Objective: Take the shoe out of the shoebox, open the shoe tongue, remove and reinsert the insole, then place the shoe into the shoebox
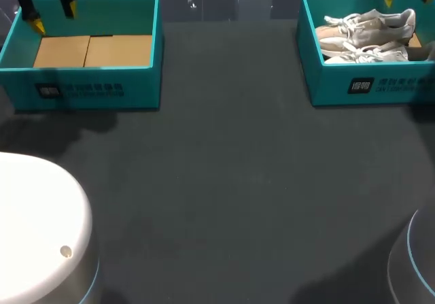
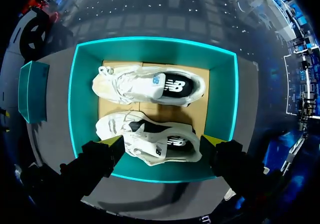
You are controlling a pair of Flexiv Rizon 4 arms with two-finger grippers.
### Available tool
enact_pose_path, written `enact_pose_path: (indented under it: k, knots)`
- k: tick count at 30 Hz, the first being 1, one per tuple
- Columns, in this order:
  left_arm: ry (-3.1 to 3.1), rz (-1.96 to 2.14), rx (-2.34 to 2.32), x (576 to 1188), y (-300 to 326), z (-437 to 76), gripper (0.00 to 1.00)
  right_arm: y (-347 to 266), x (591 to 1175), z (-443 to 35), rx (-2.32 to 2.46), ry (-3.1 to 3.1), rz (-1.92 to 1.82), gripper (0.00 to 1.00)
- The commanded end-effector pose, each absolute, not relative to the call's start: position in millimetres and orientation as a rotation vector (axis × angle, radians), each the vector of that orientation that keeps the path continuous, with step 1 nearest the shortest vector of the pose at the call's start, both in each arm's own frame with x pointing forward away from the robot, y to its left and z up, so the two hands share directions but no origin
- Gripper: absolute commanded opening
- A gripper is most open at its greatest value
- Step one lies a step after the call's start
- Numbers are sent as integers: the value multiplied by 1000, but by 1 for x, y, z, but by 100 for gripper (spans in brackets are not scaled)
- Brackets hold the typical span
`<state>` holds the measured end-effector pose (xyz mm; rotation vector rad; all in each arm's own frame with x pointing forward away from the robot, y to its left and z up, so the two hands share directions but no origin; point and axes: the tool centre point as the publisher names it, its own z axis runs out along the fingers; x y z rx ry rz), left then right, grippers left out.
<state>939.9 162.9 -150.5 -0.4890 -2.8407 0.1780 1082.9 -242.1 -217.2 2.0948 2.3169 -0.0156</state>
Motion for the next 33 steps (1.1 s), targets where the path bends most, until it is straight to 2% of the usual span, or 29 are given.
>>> enact_pose_path:
  k: [1, 10, 18, 33]
  knots:
    - [-3073, -97, 623, 932, 164, -149, 100, -242, 1077, -218, 2087, 2305, 5, 100]
    - [-3073, -97, 623, 932, 164, -149, 100, -242, 1077, -218, 2087, 2305, 5, 100]
    - [-2804, -242, 1398, 933, 185, -158, 100, -215, 1025, -215, 2197, 2210, -24, 100]
    - [-2157, -176, 2051, 952, 220, -161, 100, -191, 960, -216, 2291, 2205, 5, 100]
